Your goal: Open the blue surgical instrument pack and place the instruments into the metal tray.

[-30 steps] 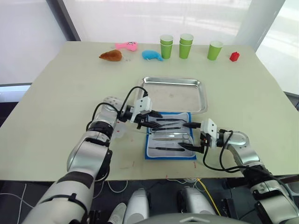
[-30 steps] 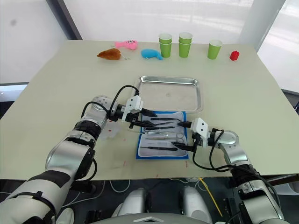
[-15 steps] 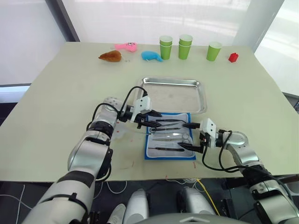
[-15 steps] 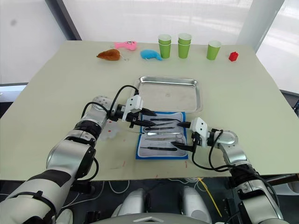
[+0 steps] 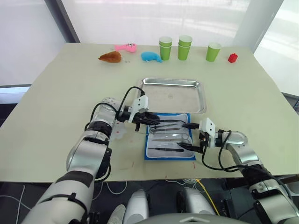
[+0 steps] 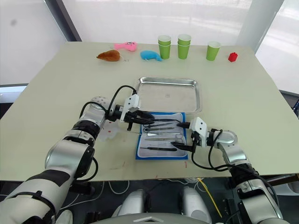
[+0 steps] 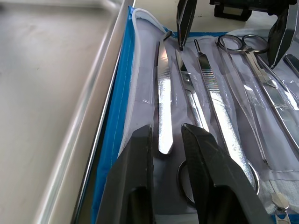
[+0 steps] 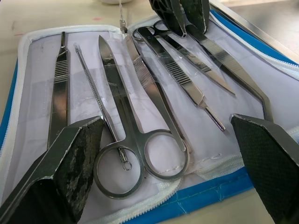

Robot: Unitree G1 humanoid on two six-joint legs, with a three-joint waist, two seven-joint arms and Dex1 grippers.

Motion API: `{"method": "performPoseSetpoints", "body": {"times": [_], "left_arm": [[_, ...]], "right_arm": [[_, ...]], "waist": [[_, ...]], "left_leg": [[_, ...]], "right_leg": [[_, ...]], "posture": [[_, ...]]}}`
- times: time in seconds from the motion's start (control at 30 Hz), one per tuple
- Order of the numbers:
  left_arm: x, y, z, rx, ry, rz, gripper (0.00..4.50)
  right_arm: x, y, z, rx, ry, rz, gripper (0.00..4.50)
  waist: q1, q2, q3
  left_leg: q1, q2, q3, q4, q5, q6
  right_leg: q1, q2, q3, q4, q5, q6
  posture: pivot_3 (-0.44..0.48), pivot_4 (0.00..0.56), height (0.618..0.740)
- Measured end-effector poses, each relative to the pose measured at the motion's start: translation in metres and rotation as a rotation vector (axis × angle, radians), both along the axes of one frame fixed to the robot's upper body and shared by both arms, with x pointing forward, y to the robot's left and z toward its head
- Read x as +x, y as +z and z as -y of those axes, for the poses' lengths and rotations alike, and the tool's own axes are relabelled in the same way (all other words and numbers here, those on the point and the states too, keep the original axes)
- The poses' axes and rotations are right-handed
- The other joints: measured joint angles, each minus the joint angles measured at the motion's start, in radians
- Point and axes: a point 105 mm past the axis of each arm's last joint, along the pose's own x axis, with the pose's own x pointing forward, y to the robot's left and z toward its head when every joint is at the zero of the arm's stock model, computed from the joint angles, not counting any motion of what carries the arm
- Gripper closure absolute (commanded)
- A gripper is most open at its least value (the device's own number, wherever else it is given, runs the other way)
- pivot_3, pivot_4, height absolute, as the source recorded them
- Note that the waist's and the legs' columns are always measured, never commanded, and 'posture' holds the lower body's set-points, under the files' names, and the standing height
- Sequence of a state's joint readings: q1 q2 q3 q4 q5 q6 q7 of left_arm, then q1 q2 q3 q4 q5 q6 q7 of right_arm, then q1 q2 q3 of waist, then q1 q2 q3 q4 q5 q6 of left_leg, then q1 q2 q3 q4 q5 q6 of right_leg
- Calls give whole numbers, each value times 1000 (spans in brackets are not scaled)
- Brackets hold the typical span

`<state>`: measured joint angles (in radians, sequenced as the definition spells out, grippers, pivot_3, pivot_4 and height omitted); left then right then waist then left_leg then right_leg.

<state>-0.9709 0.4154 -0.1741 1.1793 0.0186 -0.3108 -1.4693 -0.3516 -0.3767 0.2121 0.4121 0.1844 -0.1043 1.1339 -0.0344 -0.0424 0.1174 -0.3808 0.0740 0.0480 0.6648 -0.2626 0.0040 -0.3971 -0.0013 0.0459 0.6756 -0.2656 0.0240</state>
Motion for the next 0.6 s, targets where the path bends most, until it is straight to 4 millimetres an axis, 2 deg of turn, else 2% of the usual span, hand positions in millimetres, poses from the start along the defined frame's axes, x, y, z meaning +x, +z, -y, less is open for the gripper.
{"method": "performPoseSetpoints", "body": {"times": [0.27, 0.4, 0.6], "left_arm": [[1, -2, -1, 17, 9, -8, 3406], [1, -2, -1, 18, 18, -32, 4461], [0, -1, -2, 16, 17, -41, 4461]], "right_arm": [[0, 0, 0, 0, 0, -3, 0], [0, 0, -1, 0, 1, -4, 0], [1, 0, -1, -3, 2, -12, 0]], "waist": [[-1, 0, 0], [-1, 0, 0], [-2, 0, 0]], "left_leg": [[0, 0, 0, 0, 0, 0], [0, 0, 0, 0, 0, 0], [0, 0, 0, 0, 0, 0]], "right_leg": [[0, 0, 0, 0, 0, 0], [0, 0, 0, 0, 0, 0], [0, 0, 0, 0, 0, 0]], "posture": [[0, 150, 740], [0, 150, 740], [0, 150, 740]]}}
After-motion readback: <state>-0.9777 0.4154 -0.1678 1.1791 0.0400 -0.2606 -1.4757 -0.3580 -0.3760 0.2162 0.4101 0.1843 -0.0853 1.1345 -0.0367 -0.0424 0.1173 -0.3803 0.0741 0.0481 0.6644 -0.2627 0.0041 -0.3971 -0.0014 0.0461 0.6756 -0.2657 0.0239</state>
